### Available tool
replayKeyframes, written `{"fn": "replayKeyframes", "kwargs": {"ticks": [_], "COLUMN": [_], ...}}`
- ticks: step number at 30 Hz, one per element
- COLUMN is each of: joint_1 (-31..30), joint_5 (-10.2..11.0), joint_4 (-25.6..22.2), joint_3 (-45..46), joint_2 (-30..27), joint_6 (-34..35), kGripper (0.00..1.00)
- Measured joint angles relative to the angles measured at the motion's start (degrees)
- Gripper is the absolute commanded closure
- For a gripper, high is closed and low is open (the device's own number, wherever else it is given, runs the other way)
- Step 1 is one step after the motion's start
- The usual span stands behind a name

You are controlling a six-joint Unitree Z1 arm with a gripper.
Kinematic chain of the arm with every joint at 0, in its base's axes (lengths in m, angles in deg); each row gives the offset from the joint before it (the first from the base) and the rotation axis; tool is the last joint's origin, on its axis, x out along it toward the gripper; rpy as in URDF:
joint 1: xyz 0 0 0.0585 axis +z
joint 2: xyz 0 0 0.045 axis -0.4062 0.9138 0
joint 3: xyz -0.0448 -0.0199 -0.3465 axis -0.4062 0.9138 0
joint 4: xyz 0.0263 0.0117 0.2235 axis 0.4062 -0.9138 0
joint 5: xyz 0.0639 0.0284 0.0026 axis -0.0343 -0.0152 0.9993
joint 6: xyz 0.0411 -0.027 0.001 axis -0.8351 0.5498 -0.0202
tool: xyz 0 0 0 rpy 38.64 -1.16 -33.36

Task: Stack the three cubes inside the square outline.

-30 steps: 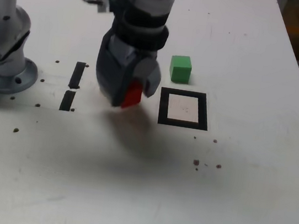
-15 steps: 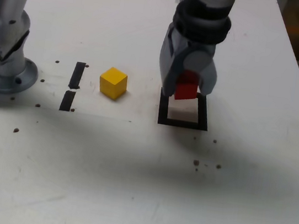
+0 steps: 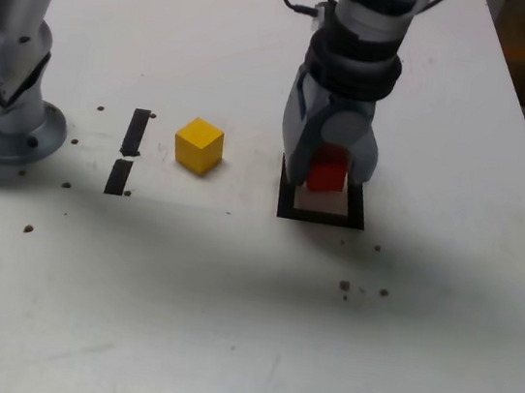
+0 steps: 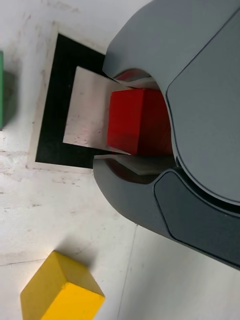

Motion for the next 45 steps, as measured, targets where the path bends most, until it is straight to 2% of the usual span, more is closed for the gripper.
{"fn": "replayKeyframes", "kwargs": {"ticks": [5, 8, 17, 26, 33, 37, 41, 45], "joint_1": [0.63, 0.90, 1.52, 2.33, 2.31, 2.08, 2.02, 2.01], "joint_5": [-0.12, -0.07, -1.34, -1.68, -2.00, -1.66, 0.12, 3.27], "joint_4": [0.02, 0.40, 1.21, 0.67, -7.70, -9.02, -9.53, -9.63], "joint_3": [0.36, 0.66, 0.65, 0.40, 0.21, 3.28, 7.95, 14.90], "joint_2": [0.71, 0.94, 2.38, 3.09, -6.40, -12.57, -19.23, -24.54], "joint_6": [-0.80, -0.88, -1.04, -2.20, -2.09, -3.66, -10.59, -17.23], "kGripper": [0.73, 0.68, 0.32, 0.04, 0.00, 0.00, 0.00, 0.00]}}
